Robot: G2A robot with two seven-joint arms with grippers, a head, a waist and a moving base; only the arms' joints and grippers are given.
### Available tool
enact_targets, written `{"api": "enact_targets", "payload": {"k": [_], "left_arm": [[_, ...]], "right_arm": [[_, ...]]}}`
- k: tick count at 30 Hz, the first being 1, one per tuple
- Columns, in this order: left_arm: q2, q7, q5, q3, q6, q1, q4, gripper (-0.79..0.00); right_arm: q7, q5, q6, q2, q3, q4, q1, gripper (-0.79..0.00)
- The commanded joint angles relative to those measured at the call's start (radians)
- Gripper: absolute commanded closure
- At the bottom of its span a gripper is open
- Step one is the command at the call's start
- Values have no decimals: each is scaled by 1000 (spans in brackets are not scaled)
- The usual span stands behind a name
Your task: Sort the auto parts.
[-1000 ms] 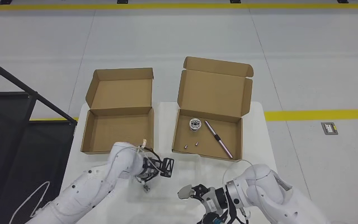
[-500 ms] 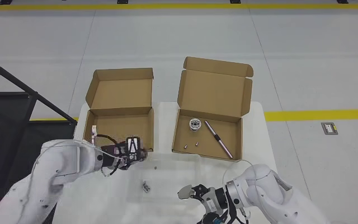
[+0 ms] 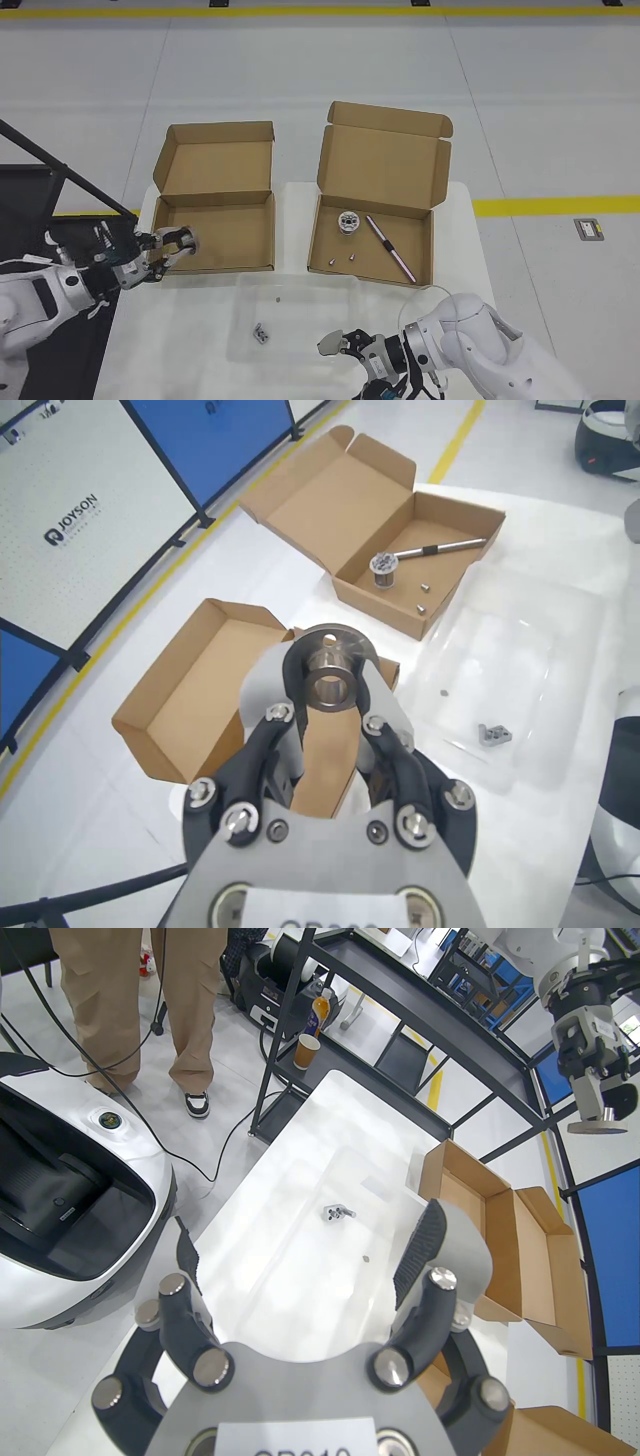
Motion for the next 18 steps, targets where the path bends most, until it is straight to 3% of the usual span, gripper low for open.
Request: {"api": "enact_targets", "payload": {"k": [1, 5, 9, 13, 18], "left_arm": [[0, 1, 0, 0, 0, 0, 0, 0], [-1, -7, 7, 6, 12, 5, -3, 0], [-8, -54, 49, 52, 100, -16, 43, 0], [-20, -104, 92, 142, 167, -118, 164, 0], [-54, -158, 113, 306, 190, -305, 374, 0]], "right_arm": [[0, 0, 0, 0, 0, 0, 0, -785], [0, 0, 0, 0, 0, 0, 0, -785], [0, 0, 0, 0, 0, 0, 0, -785], [0, 0, 0, 0, 0, 0, 0, -785], [0, 0, 0, 0, 0, 0, 0, -785]]}}
